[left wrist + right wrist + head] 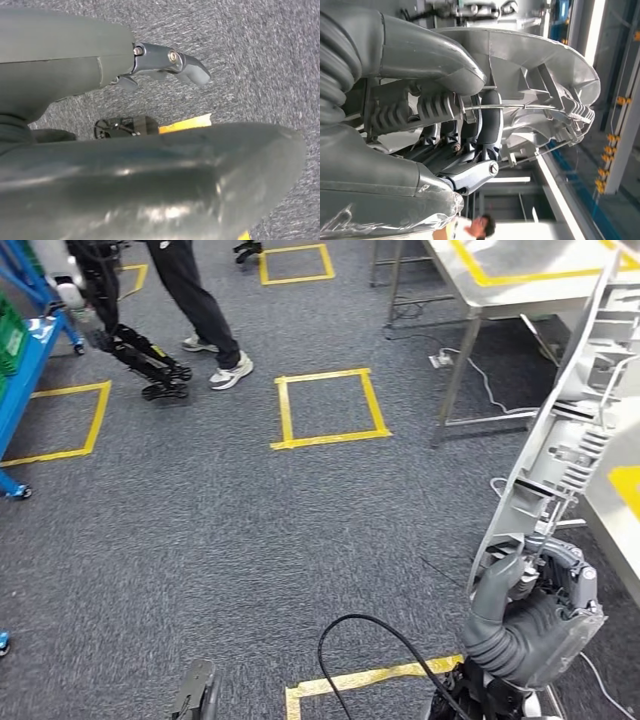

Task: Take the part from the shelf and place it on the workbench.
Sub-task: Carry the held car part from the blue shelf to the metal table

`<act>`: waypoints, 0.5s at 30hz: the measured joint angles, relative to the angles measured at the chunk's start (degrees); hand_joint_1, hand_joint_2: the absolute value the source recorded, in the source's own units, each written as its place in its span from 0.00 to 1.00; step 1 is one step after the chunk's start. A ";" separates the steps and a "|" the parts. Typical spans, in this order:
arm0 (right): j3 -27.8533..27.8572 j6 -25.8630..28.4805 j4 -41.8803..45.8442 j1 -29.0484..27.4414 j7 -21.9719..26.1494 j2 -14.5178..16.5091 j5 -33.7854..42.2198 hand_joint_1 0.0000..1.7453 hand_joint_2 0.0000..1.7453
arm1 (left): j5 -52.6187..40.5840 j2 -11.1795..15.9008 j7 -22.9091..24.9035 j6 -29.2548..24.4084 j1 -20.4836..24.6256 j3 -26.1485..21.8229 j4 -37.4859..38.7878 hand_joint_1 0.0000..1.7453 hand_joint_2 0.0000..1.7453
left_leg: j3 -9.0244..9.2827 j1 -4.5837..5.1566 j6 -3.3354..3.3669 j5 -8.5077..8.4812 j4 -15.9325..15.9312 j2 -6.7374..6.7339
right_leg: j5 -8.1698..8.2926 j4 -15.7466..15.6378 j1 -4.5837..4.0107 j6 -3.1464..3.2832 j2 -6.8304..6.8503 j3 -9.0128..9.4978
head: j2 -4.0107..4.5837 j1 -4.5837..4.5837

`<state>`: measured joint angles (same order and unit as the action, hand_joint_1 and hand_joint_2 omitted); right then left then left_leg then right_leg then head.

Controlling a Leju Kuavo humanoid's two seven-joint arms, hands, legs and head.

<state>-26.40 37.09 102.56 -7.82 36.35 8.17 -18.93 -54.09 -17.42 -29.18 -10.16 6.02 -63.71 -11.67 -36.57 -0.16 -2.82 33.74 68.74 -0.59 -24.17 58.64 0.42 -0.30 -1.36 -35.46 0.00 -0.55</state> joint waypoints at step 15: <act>-0.02 0.52 0.01 0.35 -0.33 0.00 0.38 1.00 1.00 | 1.27 -0.65 -0.78 -0.88 0.29 -1.52 0.00 0.00 1.00 | 4.12 -0.31 3.02 -8.05 -12.14 0.78 | -5.74 11.37 0.08 -2.93 -0.04 -6.54 | 0.00 -0.51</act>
<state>-26.42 37.62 102.57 -7.47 36.02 8.17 -18.55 -52.82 -18.07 -29.96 -11.04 6.31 -65.23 -11.67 -32.46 -0.47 0.20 25.69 56.59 0.19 -29.92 70.01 0.50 -3.23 -1.40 -42.00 0.00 -1.06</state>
